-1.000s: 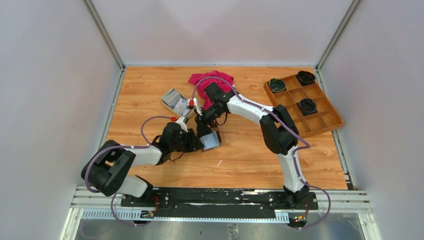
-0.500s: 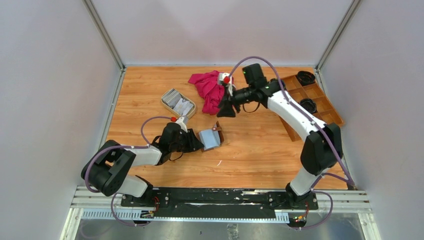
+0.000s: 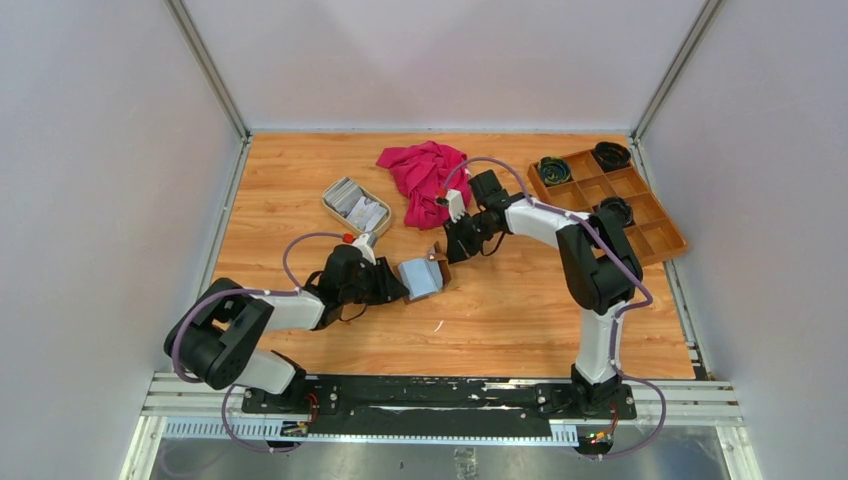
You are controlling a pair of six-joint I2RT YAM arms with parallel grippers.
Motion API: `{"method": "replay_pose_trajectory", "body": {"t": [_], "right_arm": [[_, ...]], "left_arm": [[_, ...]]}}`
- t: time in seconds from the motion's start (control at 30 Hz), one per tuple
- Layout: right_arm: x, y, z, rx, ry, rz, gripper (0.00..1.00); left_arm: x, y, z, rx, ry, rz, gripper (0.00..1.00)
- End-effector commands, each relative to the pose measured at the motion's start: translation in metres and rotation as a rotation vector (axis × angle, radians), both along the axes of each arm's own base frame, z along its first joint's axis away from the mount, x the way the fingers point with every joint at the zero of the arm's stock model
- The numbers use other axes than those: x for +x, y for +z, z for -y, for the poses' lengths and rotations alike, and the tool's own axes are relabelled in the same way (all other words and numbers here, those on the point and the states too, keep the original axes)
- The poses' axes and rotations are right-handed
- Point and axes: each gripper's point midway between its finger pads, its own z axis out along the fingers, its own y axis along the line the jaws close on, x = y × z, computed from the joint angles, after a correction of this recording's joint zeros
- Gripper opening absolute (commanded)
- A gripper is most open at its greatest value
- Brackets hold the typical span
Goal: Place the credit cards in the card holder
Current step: Close the card holder at the center of the board.
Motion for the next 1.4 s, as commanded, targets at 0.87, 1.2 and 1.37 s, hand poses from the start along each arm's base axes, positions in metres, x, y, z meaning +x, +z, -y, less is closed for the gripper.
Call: {"method": "replay_pose_trajectory", "body": {"t": [0.87, 1.2, 1.37], "right_arm": [[-0.027, -0.047, -0.028, -0.157, -0.013, -0.092, 0.37], [-0.041, -0.025, -0.045, -0.061, 0.084, -0.098, 0.41], [-0.043, -0.02, -0.05, -0.049, 0.102, -0.09, 0.42]], "left_arm": [[-0.02, 0.011, -0.008, -0.056, 0.011, -0.004, 0.5], [-0.008, 0.029, -0.024, -0.067, 0.087, 0.065, 0.74], [0.019, 0.032, -0.025, -0.029, 0.093, 0.085, 0.79]]}}
